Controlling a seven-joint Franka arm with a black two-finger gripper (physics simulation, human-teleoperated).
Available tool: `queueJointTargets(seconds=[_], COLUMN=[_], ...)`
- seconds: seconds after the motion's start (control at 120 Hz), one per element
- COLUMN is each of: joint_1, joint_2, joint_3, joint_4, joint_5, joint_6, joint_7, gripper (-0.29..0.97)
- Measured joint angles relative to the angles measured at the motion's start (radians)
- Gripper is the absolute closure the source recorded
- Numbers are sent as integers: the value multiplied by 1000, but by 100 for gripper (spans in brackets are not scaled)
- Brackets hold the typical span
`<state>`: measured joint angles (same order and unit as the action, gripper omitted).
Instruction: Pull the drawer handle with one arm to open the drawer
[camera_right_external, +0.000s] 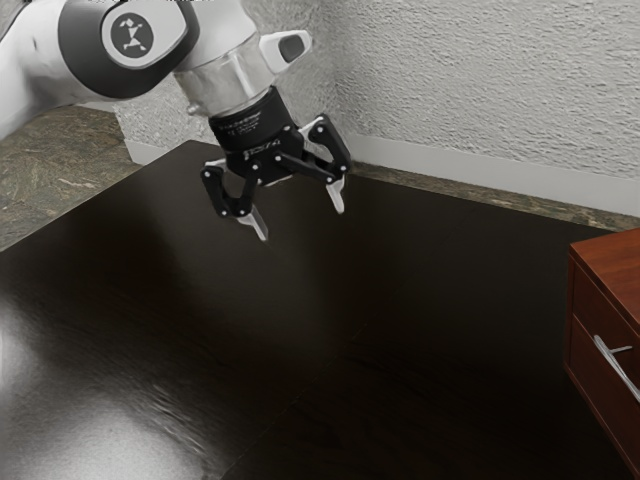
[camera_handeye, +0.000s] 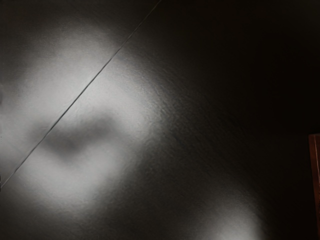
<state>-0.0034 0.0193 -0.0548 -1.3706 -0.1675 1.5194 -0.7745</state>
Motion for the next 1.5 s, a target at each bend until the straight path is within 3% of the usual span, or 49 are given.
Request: queueJointTargets(seconds=[0.133,0.392,0.475,0.6,0.658,1.117,1.5], joint_1=[114,121,82,-124,-175,-135,-136], joint_2=[0,-43,-69,-107,-117,-42,25], joint_3=[-75,-139,-171,-224,-253,-282,-307], joint_4=[-5,-119,-168,-250,-289,-385,-412], joint_5=[-25,-55,-53,-51,-54,-46,-44], joint_6=[38,140,171,230,272,619,790], joint_7=[-75,-176,-202,-234,-247,-333,-376], gripper=[2,5,8,14,16,15,16])
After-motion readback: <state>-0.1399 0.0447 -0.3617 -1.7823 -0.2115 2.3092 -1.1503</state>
